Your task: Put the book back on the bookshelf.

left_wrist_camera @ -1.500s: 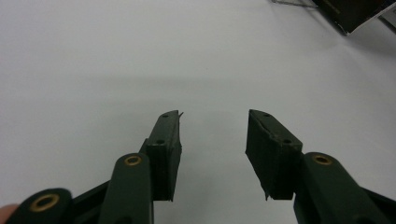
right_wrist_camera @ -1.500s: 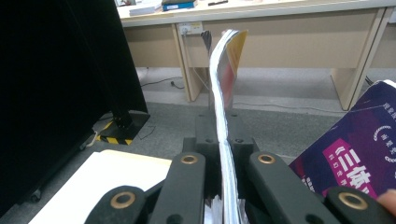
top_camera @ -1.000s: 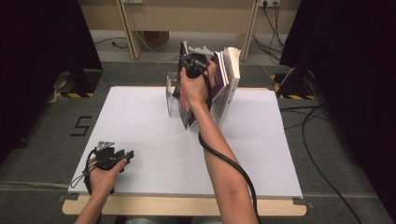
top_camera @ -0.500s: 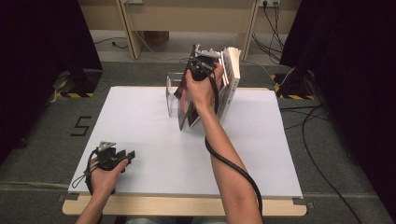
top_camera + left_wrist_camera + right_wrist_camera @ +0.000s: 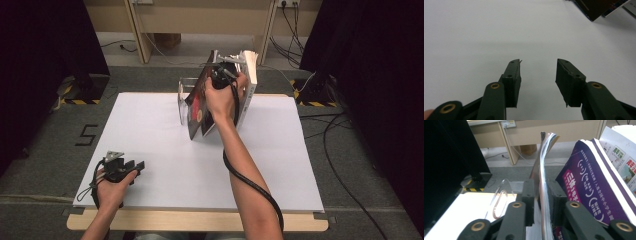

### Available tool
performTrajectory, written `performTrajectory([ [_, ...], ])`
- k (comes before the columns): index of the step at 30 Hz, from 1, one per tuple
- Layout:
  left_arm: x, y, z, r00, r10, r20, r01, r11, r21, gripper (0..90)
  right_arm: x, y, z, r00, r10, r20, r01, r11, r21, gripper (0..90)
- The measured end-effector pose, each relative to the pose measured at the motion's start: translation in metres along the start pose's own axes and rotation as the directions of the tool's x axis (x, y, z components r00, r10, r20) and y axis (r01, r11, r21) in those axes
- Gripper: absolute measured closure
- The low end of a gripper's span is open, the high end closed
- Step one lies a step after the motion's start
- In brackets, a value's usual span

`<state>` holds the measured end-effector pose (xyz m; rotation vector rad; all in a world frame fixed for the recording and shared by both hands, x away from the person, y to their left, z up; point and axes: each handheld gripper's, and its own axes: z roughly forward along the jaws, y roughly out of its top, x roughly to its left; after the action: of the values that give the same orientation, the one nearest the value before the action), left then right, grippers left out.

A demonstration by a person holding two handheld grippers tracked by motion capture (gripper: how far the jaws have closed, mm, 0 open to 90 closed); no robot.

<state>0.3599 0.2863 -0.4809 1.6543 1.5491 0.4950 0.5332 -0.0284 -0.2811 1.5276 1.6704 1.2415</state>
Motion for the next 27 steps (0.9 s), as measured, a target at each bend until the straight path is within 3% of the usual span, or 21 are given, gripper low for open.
performTrajectory([
  [6, 0.000, 0.001, -0.001, 1.0000, 0.003, 0.000, -0.003, 1.0000, -0.008, 54.3, -0.001, -0.001, -0.005, 0.9993, 0.004, -0.038, -0.005, 1.000, -0.030, 79.6],
  [17, -0.006, 0.002, 0.000, 0.9992, 0.038, 0.010, -0.038, 0.9990, -0.023, 52.9, -0.009, -0.008, -0.011, 0.9973, 0.032, -0.066, -0.033, 0.999, -0.017, 78.6],
  [27, -0.005, 0.002, -0.001, 0.9993, 0.037, 0.009, -0.037, 0.9990, -0.026, 52.4, -0.016, -0.019, -0.016, 0.9939, 0.052, -0.098, -0.053, 0.999, -0.010, 77.6],
])
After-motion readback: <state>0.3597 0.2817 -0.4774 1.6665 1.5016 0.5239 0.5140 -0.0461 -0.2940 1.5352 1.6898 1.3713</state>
